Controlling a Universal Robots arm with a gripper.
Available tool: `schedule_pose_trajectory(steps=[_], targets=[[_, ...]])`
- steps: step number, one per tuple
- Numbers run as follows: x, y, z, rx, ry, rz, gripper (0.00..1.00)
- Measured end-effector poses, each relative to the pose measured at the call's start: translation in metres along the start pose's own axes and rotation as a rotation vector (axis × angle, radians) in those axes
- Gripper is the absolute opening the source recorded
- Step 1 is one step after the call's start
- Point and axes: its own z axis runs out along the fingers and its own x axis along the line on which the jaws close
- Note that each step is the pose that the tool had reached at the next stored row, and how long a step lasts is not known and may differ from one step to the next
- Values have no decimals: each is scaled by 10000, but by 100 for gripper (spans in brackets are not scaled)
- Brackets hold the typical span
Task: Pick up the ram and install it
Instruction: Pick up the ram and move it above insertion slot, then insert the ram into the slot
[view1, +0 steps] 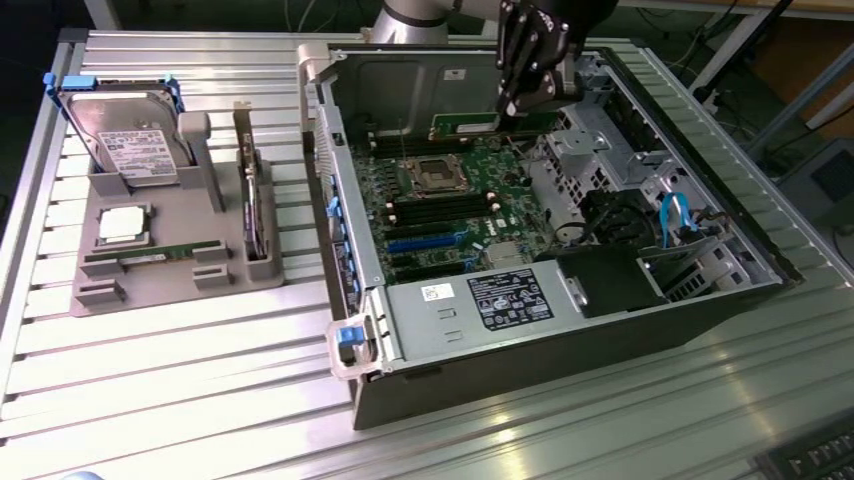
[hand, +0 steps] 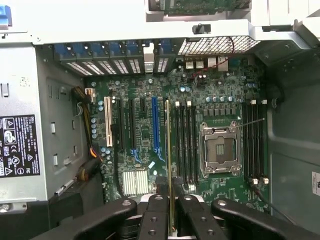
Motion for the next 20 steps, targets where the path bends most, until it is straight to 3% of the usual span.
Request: schedule_pose_trajectory(steps=[6,20], targets=[[-26,-46,0,2,45,-4,14],[-37,-45,3,2,48,-3,14]])
